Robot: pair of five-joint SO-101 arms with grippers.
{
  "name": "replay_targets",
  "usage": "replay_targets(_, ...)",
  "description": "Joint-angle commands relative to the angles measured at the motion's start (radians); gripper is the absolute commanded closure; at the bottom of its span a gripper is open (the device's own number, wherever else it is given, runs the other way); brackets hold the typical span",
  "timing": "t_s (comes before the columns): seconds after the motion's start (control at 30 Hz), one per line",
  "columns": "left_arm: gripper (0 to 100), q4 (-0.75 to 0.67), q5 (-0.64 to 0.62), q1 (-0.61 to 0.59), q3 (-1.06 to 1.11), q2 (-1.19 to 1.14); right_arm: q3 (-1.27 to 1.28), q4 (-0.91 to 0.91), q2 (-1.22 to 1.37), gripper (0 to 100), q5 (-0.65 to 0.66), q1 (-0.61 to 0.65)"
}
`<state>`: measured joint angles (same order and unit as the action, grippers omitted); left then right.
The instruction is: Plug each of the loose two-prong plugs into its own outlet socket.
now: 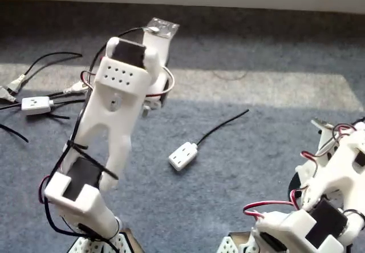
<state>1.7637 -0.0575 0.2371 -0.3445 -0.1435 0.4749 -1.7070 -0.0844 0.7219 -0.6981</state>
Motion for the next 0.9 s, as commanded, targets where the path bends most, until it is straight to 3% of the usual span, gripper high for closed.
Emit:
replay_targets(0.0, 98, 0.015, -0.089, 0.091, -0.005, 0.177, -0.013, -0.019, -0.048, 85.0, -0.092, 0.087)
replay_targets(0.27, 98, 0.011, -0.206, 0.147, -0.059, 0.421, -0.015, 0.042, -0.05, 85.0, -0.29, 0.272)
replay_targets(0.63, 98, -0.077, -0.388, 0.016, -0.05, 0.335, -0.012, 0.257, -0.041, 85.0, -0.667, 0.545)
replay_targets(0.87, 98, -0.166, -0.379, 0.127, -0.104, 0.375, 0.058, 0.417, -0.038, 85.0, -0.755, 0.651)
